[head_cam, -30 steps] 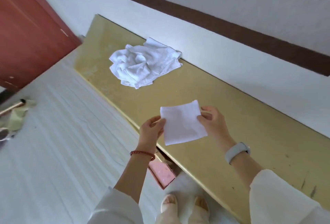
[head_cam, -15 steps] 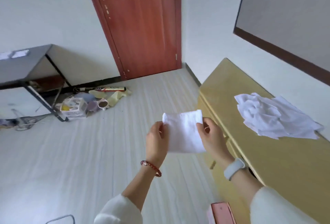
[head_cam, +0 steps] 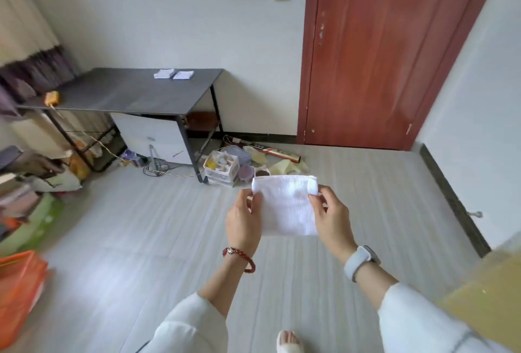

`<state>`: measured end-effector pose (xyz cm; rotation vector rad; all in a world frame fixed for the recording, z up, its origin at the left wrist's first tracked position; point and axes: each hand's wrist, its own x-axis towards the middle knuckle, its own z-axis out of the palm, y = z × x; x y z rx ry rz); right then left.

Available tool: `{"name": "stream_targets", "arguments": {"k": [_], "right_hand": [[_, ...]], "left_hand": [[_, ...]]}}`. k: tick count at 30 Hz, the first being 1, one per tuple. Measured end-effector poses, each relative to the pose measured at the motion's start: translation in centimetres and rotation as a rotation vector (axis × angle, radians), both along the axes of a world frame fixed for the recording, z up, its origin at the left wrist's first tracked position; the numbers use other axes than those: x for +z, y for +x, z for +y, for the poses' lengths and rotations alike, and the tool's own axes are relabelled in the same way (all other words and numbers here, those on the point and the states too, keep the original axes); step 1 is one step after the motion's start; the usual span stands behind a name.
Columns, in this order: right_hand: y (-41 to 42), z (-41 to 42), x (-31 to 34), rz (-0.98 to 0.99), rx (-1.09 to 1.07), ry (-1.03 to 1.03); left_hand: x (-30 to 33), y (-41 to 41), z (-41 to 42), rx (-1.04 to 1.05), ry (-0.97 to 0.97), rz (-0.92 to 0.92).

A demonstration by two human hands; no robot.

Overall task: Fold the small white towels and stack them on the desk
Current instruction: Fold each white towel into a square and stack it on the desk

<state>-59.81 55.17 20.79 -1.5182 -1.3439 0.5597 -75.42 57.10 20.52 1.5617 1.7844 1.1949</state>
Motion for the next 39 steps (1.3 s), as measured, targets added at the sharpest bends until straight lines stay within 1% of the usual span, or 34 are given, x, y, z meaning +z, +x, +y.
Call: {"name": "stream_targets", "arguments": {"k": [4, 10, 15, 18, 21, 24, 28, 33, 37, 39], "right_hand": [[-5.2, 11.9, 0.0, -0.020, 0.096, 0.031], [-14.9, 30.2, 0.6, -0.075, 0.228, -0.019], [-25.5, 40.6, 0.6, -0.163, 0.392, 0.022], [-32.2, 46.8, -0.3, -0.177, 0.480, 0.011], [-39.2, 53.4, -1.1, -0.189, 0.525, 0.019], [-45.8, 59.4, -1.3, -0.183, 0.508, 0.004], [-52.0, 66.5, -1.8, -0.192, 0.494, -0.047], [-55.8, 75.4, -3.6, -0.220, 0.433, -0.114], [-58.7, 84.4, -5.5, -0.284, 0.380, -0.112], [-60.1, 89.2, -6.3, -0.286, 0.358, -0.124]], "left_hand": [[0.2, -5.6, 10.3, 0.077, 0.027, 0.024], [2.0, -15.2, 25.1, 0.236, 0.036, 0.099], [1.1, -25.5, 33.5, 0.374, 0.000, 0.203], [0.1, -32.1, 38.8, 0.433, -0.012, 0.245], [-0.7, -38.8, 44.8, 0.466, -0.004, 0.279], [-1.0, -45.2, 50.6, 0.470, -0.011, 0.298], [-1.7, -52.0, 58.4, 0.450, -0.089, 0.290], [-3.4, -56.1, 68.8, 0.336, -0.162, 0.268], [-5.3, -58.5, 78.3, 0.288, -0.185, 0.269], [-6.0, -59.8, 83.2, 0.270, -0.202, 0.259]]}}
